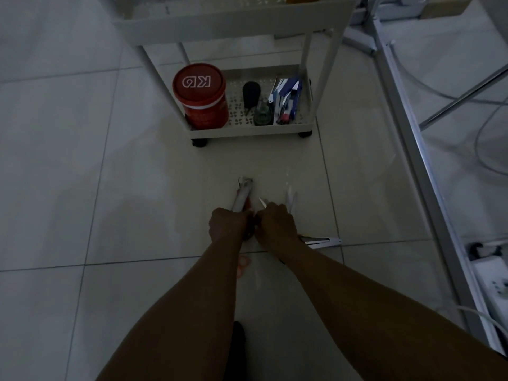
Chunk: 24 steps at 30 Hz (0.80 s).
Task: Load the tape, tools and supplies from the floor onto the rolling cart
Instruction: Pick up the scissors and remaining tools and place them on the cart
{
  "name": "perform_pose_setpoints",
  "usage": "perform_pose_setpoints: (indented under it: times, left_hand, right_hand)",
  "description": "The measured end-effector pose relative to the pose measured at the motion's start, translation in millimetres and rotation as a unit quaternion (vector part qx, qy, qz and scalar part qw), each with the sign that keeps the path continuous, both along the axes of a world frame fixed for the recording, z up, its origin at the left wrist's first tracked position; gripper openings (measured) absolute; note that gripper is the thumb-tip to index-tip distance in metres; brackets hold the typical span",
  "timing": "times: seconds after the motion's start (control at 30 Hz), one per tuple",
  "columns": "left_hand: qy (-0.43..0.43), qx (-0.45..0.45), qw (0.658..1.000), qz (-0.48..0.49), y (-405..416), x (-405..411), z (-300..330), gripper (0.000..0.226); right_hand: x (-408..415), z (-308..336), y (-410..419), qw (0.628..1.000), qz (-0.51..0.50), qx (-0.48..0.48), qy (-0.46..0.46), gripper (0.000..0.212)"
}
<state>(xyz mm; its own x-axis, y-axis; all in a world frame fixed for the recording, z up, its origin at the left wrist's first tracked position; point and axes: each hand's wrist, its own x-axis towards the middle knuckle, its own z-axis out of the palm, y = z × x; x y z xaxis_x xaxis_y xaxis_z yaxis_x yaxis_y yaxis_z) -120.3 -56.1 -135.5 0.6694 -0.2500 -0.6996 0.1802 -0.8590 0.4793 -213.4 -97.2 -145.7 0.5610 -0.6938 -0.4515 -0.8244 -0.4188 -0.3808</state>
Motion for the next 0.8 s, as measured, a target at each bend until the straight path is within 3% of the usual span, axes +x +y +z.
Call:
perform_pose_setpoints:
  times: [0.1,0.17,0.27,0.33,0.53,0.7,0.8]
  left_hand:
    - [-0.030,0.020,0.998,-0.056,1,-5,2,0.041]
    - [-0.048,0.022,0.997,-0.064,1,-8,1,0.038]
    - [-0.052,0.024,0.997,-0.058,5,-9,2,0.035]
    - [-0.051,0.019,0.997,-0.050,9,-7,2,0.034]
    - [-0.068,0.007,0.998,0.000,29,-10,2,0.031]
    - [-0.074,0.017,0.996,0.039,41,-23,4,0.038]
    - [-0.062,0.036,0.996,0.058,44,-32,1,0.045]
  right_hand:
    - [-9,8,-2,0.996,-0.070,-0.053,-0.011,0.032]
    - [-15,12,-1,0.982,-0.161,-0.089,0.038,0.041]
    - [-18,8,5,0.973,-0.215,-0.036,0.073,0.062]
    - [-20,3,6,0.971,-0.227,-0.029,0.070,0.064]
    - [-28,1,1,0.973,-0.227,-0.006,0.044,0.058]
    - [-27,7,-2,0.972,-0.233,0.013,0.022,0.024]
    - [-28,8,3,0.978,-0.206,-0.021,0.001,0.021]
